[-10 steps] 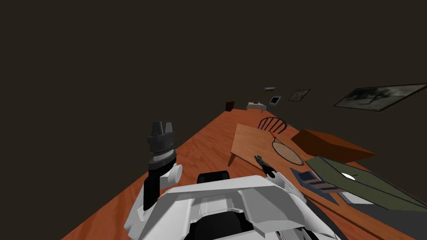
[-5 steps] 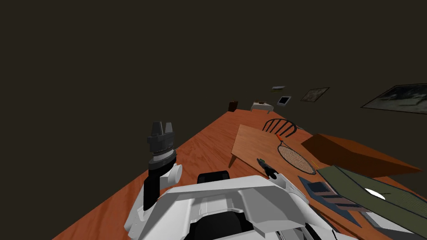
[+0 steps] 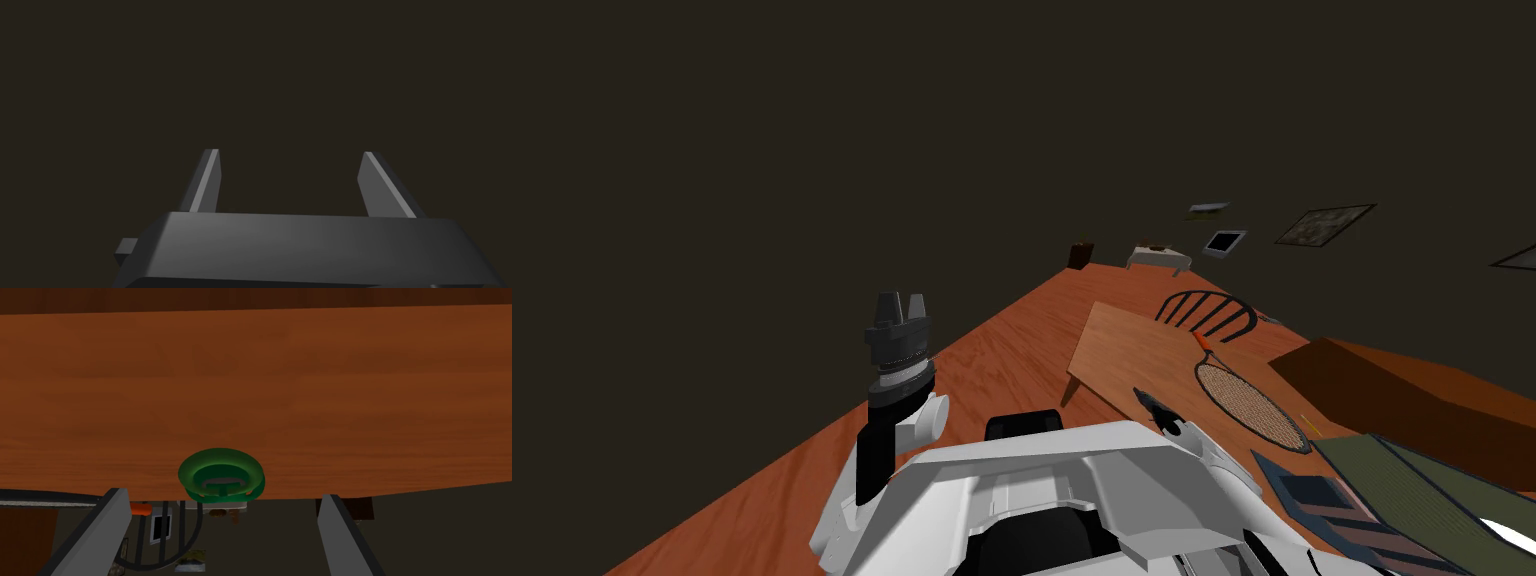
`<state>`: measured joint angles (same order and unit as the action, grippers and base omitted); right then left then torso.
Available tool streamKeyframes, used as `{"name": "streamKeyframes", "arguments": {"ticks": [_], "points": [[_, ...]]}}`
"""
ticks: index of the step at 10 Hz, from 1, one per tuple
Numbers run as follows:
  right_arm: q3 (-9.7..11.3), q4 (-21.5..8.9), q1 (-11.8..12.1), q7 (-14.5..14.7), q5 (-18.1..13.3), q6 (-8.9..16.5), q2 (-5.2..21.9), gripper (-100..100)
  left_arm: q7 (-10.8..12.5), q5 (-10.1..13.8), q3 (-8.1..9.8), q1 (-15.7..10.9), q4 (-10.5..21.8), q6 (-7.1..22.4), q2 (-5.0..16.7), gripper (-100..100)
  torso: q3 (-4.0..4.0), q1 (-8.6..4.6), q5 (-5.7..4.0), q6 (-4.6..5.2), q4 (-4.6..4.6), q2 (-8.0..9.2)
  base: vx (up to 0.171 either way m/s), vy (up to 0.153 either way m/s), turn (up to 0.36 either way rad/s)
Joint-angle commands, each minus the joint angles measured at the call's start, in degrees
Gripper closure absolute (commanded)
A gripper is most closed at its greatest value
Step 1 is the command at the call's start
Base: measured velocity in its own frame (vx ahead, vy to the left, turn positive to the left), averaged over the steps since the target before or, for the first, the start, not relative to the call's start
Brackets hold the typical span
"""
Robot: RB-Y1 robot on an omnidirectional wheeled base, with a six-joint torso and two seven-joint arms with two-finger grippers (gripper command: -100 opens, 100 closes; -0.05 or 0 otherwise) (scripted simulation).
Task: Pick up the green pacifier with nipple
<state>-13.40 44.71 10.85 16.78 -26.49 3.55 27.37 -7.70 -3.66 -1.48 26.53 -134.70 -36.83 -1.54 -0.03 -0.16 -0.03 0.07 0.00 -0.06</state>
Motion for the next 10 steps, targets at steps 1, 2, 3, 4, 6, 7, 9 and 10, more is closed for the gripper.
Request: {"name": "streamKeyframes", "arguments": {"ticks": [1, 2, 3, 4, 6, 7, 9, 10], "points": [[0.00, 0.00, 0.00, 0.00, 0.00, 0.00, 0.00, 0, 0.00, 0.00, 0.00, 0.00, 0.00, 0.00, 0.00, 0, 0.00, 0.00, 0.00, 0.00, 0.00, 0.00, -0.001, -0.007, -0.003], [-1.27, 0.24, -0.40, 1.12, -1.75, -0.44, -1.74, -100, 0.00, 0.00, 0.00, 0.00, 0.00, 0.00, 0.00, 0, -0.01, 0.10, 0.02, 0.00, 0.00, -0.02, 0.027, -0.044, -0.130], [-1.69, 0.31, -0.53, 1.50, -2.33, -0.59, -2.32, -100, 0.00, 0.00, 0.00, 0.01, 0.00, 0.00, 0.00, 0, -0.06, 0.01, 0.01, 0.02, -0.02, -0.10, 0.058, -0.069, -0.123], [-2.54, 0.46, -0.80, 2.25, -3.50, -0.89, -3.49, -100, 0.00, 0.00, 0.00, 0.01, 0.00, 0.00, 0.00, 0, -0.11, -0.08, -0.01, 0.01, -0.04, -0.20, 0.069, -0.076, -0.102], [-4.23, 0.76, -1.33, 3.74, -5.84, -1.48, -5.82, -100, 0.00, 0.00, 0.01, 0.01, 0.00, 0.00, 0.00, 0, -0.16, -0.13, -0.03, 0.00, -0.06, -0.28, 0.071, -0.077, -0.105], [-3.85, 0.00, -1.31, 3.20, -5.10, -1.79, -4.84, -100, 0.00, 0.00, 0.01, 0.01, 0.00, 0.00, 0.00, 0, -0.17, -0.13, -0.02, 0.00, -0.06, -0.30, 0.034, -0.031, -0.012], [-3.90, 0.03, -1.33, 3.31, -5.19, -1.84, -4.90, 100, 0.00, 0.00, 0.00, 0.00, 0.00, 0.00, 0.00, 0, -0.05, 0.09, 0.02, -0.01, -0.02, -0.09, 0.003, -0.003, 0.002], [-3.89, 0.05, -1.35, 3.31, -5.19, -1.88, -4.91, 100, 0.00, 0.00, 0.00, 0.00, 0.00, 0.00, 0.00, 0, -0.04, 0.10, 0.02, 0.00, -0.03, -0.05, 0.000, 0.000, 0.000]]}}
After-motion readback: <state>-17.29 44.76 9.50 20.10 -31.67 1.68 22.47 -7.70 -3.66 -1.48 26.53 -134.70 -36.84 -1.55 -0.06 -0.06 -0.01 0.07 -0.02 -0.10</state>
